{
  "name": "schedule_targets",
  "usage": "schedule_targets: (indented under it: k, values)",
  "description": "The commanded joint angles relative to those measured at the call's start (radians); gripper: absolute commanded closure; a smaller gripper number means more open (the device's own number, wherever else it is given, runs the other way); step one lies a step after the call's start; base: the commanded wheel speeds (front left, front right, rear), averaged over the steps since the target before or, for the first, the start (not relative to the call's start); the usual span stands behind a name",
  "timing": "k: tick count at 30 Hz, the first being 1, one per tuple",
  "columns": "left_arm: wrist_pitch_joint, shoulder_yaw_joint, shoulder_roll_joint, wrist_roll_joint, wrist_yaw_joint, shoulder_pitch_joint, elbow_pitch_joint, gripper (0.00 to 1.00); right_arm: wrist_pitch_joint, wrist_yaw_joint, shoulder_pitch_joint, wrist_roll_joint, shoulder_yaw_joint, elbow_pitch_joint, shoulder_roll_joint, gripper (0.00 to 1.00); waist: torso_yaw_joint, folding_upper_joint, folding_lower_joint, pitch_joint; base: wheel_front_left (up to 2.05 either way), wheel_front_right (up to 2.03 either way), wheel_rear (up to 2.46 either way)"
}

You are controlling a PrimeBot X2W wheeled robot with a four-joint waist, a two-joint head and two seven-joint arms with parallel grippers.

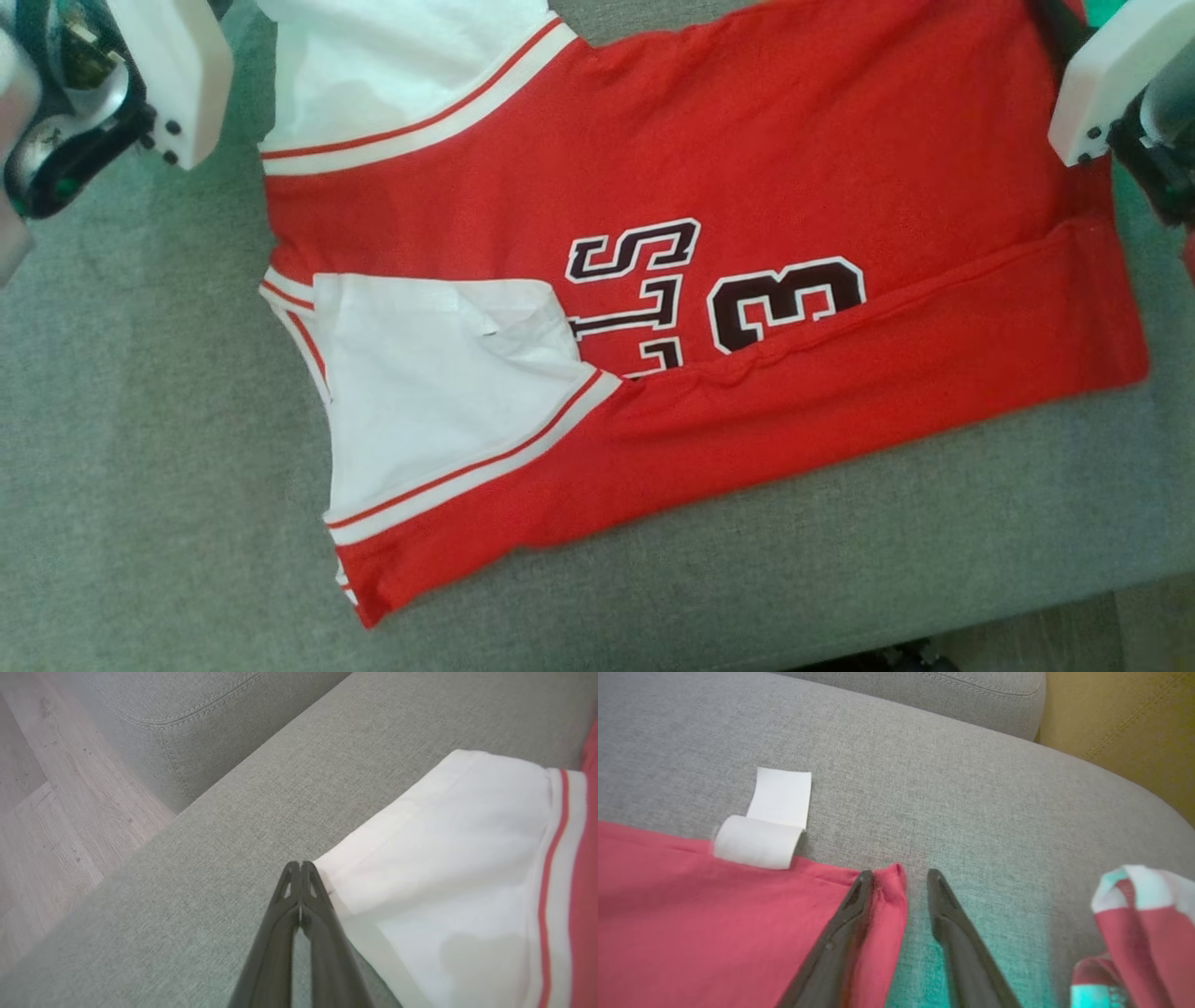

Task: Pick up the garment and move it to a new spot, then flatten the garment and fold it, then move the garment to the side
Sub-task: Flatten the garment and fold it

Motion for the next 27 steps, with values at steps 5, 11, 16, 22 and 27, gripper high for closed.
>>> schedule_targets:
  k: [5,11,16,22,27]
  values:
    - [-0.036,0.014,0.044,-0.023,0.002,-0.065,-0.008,1.00,0.011,-0.001,0.000,0.049,0.067,0.016,-0.045,1.00,0.004,0.0000,0.0000,-0.008,0.00,0.00,0.00]
    - [-0.102,-0.004,0.043,-0.010,0.002,-0.079,0.012,1.00,-0.030,-0.001,-0.019,0.086,0.103,0.023,-0.058,1.00,0.009,0.0000,0.0000,-0.016,0.00,0.00,0.00]
    - [-0.207,-0.012,0.041,0.028,0.002,-0.111,0.046,1.00,-0.120,-0.001,-0.053,0.137,0.092,0.038,-0.049,1.00,0.010,0.0000,0.0000,-0.029,0.00,0.00,0.00]
    - [-0.340,0.002,0.027,0.085,0.006,-0.152,0.095,1.00,-0.203,-0.001,-0.082,0.205,0.062,0.038,-0.044,1.00,0.016,0.0000,0.0000,-0.058,0.00,0.00,0.00]
    - [-0.428,0.012,0.007,0.086,0.006,-0.137,0.105,1.00,-0.227,-0.001,-0.050,0.259,0.057,0.021,-0.067,1.00,0.033,0.0000,0.0000,-0.099,0.00,0.00,0.00]
